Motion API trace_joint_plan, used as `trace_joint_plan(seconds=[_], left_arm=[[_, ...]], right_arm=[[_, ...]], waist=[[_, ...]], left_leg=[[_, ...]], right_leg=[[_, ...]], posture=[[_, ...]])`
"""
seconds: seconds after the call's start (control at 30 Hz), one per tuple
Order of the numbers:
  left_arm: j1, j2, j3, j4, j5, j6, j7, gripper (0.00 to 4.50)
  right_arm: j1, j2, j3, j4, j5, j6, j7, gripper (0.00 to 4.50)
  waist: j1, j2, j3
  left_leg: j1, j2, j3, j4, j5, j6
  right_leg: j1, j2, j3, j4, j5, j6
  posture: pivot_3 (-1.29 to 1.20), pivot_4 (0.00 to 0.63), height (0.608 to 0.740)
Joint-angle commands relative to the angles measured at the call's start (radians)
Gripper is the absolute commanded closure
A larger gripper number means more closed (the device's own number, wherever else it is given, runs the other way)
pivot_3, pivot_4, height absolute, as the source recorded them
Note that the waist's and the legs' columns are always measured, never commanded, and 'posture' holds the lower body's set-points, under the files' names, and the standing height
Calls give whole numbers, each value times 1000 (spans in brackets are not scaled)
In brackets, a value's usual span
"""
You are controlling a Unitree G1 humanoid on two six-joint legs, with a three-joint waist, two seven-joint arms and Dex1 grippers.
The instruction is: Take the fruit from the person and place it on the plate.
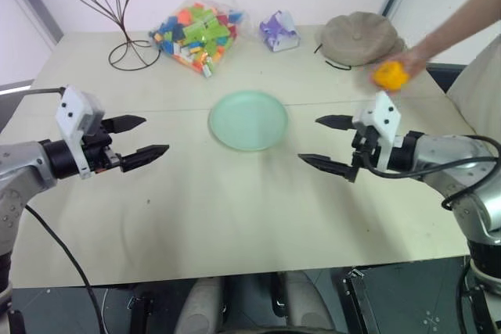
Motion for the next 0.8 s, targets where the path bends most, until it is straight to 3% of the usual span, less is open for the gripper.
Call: trace_joint_plan(seconds=[0.03, 0.8], left_arm=[[-6, 13, 29, -27, -17, -9, -7, 74], [-24, 6, -8, -9, -23, -13, -14, 74]], right_arm=[[-4, -23, -48, -32, 12, 0, 5, 0], [25, -58, -104, -81, 50, 60, -8, 0]], waist=[[0, 0, 0], [0, 0, 0]], left_leg=[[0, 0, 0, 0, 0, 0], [0, 0, 0, 0, 0, 0]], right_leg=[[0, 0, 0, 0, 0, 0], [0, 0, 0, 0, 0, 0]], posture=[[0, 150, 740], [0, 150, 740]])
